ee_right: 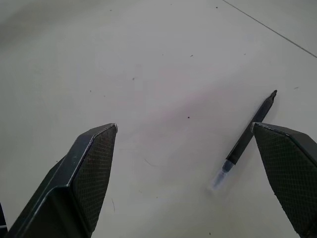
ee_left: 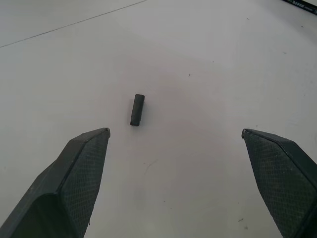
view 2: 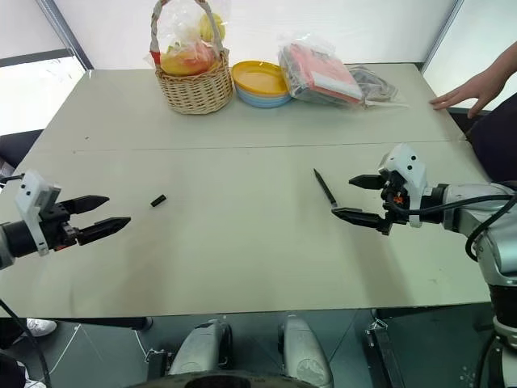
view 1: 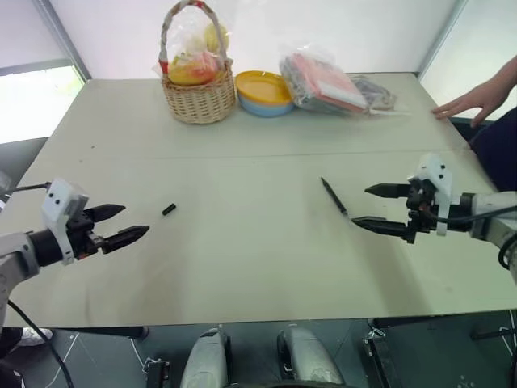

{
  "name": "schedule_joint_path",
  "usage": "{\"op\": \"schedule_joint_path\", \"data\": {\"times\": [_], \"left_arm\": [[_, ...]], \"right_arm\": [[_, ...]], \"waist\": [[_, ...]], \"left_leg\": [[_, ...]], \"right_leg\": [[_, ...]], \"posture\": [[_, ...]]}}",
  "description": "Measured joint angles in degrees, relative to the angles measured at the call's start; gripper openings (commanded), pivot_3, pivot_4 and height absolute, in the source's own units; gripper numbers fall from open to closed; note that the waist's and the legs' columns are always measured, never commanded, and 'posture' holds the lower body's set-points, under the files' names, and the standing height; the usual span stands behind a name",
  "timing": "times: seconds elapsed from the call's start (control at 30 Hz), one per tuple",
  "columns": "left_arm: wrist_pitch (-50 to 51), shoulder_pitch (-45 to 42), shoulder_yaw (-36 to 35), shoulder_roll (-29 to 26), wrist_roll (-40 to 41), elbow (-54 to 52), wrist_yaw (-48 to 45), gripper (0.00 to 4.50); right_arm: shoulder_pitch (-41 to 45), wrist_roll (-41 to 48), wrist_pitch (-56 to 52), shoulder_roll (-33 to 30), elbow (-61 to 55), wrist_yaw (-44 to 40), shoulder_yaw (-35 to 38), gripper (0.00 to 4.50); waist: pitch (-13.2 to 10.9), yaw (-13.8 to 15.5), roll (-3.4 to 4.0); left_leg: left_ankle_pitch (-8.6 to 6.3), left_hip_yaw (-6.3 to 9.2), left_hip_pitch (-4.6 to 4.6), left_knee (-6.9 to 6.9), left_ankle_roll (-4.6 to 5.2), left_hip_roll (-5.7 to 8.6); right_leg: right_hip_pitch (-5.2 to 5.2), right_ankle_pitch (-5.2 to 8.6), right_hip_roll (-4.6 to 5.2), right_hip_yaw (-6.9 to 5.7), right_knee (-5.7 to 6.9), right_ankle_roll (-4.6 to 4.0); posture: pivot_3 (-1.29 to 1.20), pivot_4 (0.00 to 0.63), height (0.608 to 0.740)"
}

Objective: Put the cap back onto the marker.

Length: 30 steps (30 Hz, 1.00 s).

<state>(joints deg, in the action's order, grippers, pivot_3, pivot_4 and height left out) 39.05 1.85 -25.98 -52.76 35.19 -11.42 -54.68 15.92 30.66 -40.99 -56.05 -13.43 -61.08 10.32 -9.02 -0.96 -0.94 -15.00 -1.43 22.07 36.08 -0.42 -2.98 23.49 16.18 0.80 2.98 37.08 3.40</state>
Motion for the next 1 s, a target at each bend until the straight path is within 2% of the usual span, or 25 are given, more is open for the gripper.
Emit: {"op": "schedule_joint_path", "data": {"times": [1.0], "left_arm": [[-2.15,-1.66,0.89,0.23,-0.24,0.25,0.09,4.46]], "right_arm": [[1.92,0.58,-1.07,2.06,-0.44,4.51,-1.23,4.50]], "waist": [[0.00,0.01,0.00]], "left_leg": [[0.00,-0.03,0.00,0.00,0.00,0.02]], "right_leg": [[0.00,0.00,-0.03,0.00,0.00,0.00]], "posture": [[0.00,0.150,0.740]]}}
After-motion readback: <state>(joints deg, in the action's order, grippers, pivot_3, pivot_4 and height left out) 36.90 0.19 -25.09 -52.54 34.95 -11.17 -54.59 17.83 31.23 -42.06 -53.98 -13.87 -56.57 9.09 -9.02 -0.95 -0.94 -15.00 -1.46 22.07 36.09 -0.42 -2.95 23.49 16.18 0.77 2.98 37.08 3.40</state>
